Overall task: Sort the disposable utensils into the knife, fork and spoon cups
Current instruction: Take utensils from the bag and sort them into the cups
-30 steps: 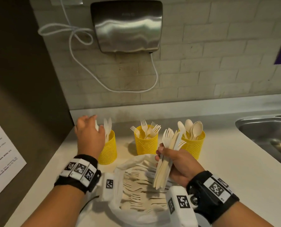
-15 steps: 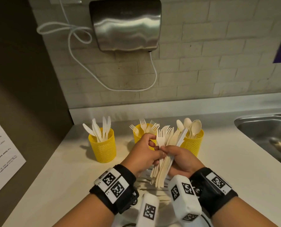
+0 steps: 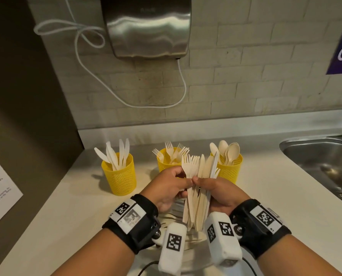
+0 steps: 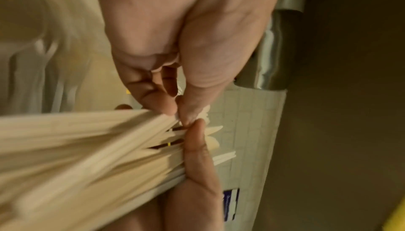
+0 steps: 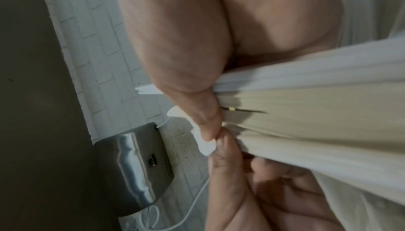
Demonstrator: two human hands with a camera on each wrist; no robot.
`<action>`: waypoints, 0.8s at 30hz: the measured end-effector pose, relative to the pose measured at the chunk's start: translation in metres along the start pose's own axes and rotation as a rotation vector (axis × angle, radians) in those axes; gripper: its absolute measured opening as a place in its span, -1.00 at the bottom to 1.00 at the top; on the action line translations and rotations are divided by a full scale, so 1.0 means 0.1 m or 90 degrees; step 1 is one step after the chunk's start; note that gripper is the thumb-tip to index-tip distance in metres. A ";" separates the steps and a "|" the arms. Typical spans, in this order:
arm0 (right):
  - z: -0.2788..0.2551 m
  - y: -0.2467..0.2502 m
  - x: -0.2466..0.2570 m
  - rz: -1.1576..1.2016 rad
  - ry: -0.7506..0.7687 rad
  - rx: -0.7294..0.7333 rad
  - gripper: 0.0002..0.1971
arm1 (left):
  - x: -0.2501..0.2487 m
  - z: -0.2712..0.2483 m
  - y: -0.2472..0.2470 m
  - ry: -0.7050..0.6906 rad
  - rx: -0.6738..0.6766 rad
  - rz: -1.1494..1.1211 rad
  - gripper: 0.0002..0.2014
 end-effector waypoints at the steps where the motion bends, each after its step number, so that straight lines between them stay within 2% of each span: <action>1: 0.00 0.00 0.02 -0.002 0.001 0.001 -0.74 | 0.00 0.00 -0.02 0.010 0.015 -0.025 -0.74; 4: 0.03 0.04 0.06 -0.014 0.015 -0.023 -0.78 | 0.00 0.02 -0.01 0.023 0.030 -0.063 -0.70; 7: 0.06 0.11 0.05 -0.008 0.019 -0.066 -0.77 | -0.06 0.04 0.05 0.008 0.016 -0.082 -0.79; 10: 0.07 0.15 0.02 0.003 0.015 -0.115 -0.90 | -0.20 0.04 0.15 -0.034 -0.014 -0.077 -0.83; 12: 0.09 0.21 0.04 0.025 0.027 -0.153 -0.91 | -0.39 0.01 0.23 -0.078 -0.042 -0.057 -0.84; 16: 0.13 0.34 0.18 0.067 0.078 -0.189 -0.87 | -0.98 -0.05 0.65 -0.234 -0.184 -0.006 -0.81; 18: 0.13 0.37 0.23 0.089 0.094 -0.190 -0.87 | -1.20 0.01 0.83 -0.272 -0.252 0.063 -0.85; 21: 0.13 0.38 0.21 0.099 0.098 -0.188 -0.87 | -1.25 0.22 0.90 -0.248 -0.314 0.171 -0.91; 24: 0.11 0.40 0.17 0.085 0.091 -0.192 -0.88 | -1.06 0.49 0.90 -0.183 -0.326 0.179 -0.89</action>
Point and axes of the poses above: each hand's wrist, its own z-axis towards the middle knuckle, its own y-axis out of the back of the hand, x = y × z, the point moved 9 cm from there along z, towards the middle knuckle, and after that the axes turned 12 degrees about y, right-handed, at the moved point
